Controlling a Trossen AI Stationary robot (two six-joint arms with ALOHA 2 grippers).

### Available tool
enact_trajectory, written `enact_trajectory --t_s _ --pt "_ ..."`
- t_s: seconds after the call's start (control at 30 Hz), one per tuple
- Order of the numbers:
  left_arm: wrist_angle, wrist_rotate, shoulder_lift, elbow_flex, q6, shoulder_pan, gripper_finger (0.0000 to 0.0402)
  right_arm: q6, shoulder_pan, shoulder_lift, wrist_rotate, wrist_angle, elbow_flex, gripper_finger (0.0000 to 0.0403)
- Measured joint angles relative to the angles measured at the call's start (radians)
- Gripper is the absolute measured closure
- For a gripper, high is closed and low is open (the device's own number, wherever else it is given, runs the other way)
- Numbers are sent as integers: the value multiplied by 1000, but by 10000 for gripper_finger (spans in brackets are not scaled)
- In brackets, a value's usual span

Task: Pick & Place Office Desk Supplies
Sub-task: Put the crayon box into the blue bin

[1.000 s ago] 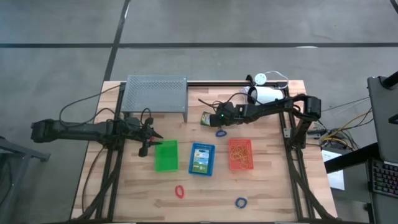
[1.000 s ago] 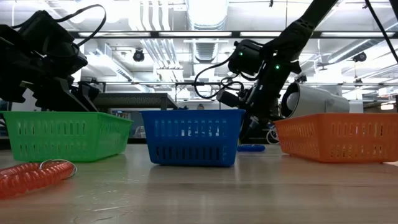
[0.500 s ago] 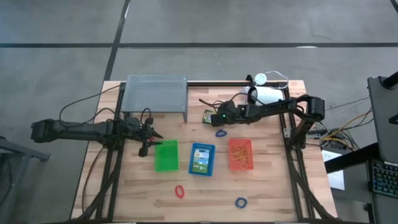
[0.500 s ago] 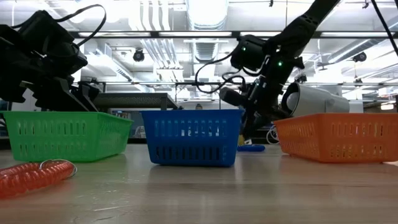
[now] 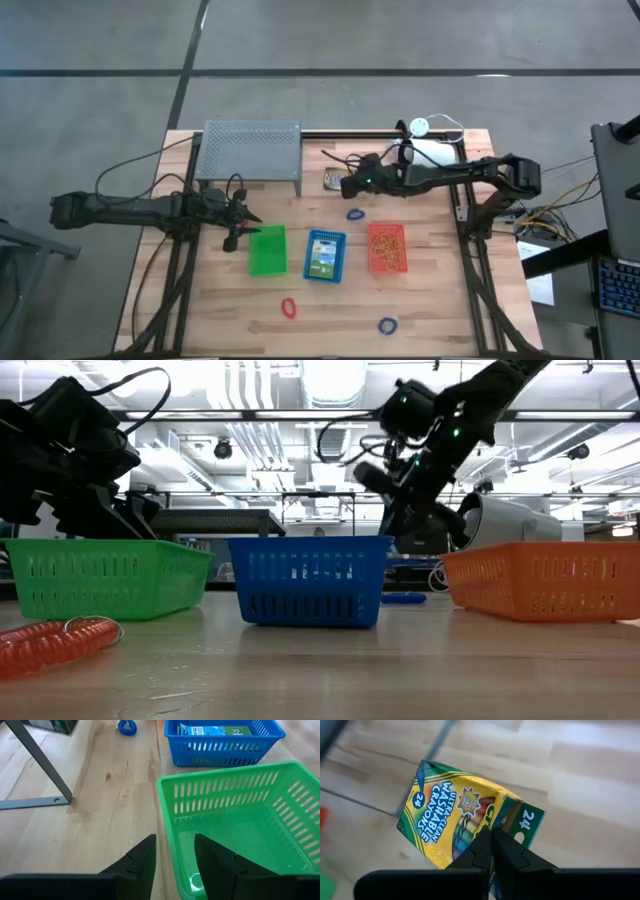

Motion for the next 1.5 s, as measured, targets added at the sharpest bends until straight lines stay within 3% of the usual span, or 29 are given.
enact_trajectory --t_s 0.4,0.67,1.1,1.33,1.5 --pt "-3 0 0 0 0 0 263 -259 7 -176 -42 26 0 395" --pt "-3 0 0 0 0 0 263 -521 5 -281 -352 8 0 395" --pt "-3 0 0 0 0 0 263 -922 5 -329 -672 -45 2 394" --pt "-3 0 0 0 0 0 263 -950 9 -320 -739 -128 17 394" --pt "-2 0 0 0 0 0 263 -1024 33 -259 -739 -272 127 394"
